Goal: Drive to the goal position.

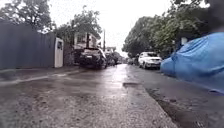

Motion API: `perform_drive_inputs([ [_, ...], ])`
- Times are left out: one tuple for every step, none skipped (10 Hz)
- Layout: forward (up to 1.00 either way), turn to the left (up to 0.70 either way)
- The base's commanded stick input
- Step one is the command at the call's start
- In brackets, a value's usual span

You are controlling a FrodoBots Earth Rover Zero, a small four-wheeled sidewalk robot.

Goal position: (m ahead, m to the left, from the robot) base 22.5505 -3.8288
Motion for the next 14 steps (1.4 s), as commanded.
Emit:
perform_drive_inputs([
  [1.0,0.0],
  [1.0,0.0],
  [1.0,0.0],
  [1.0,0.0],
  [1.0,0.0],
  [1.0,0.0],
  [1.0,0.13],
  [1.0,0.27],
  [1.0,0.13],
  [1.0,0.0],
  [1.0,0.0],
  [1.0,0.0],
  [1.0,0.0],
  [1.0,0.0],
])
